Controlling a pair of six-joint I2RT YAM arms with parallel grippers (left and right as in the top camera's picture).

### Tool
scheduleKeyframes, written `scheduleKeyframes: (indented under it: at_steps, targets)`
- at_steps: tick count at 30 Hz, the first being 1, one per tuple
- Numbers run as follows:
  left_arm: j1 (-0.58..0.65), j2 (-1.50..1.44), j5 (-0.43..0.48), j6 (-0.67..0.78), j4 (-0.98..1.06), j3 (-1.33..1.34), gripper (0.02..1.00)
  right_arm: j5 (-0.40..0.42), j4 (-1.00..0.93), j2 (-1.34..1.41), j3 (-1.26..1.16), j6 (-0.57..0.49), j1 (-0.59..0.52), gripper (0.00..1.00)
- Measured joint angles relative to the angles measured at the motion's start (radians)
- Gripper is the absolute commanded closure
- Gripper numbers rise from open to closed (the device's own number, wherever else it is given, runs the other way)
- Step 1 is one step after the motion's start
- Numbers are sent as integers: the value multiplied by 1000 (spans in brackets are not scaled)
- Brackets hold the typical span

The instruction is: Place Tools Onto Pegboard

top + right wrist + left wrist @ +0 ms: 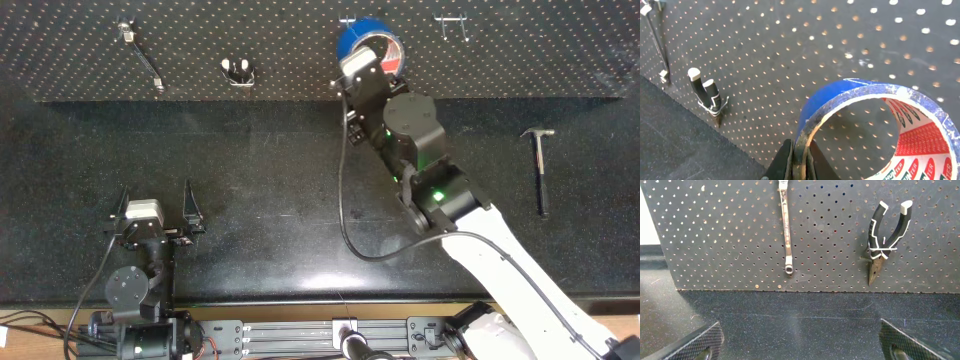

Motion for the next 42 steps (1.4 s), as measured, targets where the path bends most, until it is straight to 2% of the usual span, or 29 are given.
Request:
scheduleKeyframes:
  at_steps: [13, 27, 32, 42]
  targets:
    - [0, 0, 0, 0, 0, 0, 23, 1, 122, 140, 0, -53, 10, 928]
    - [0, 0, 0, 0, 0, 0, 23, 206, 237, 241, 0, -63, 32, 928]
    - [0, 0, 0, 0, 0, 0, 23, 239, 284, 277, 0, -63, 35, 925]
    - [0, 0, 0, 0, 0, 0, 23, 254, 332, 312, 0, -75, 40, 925]
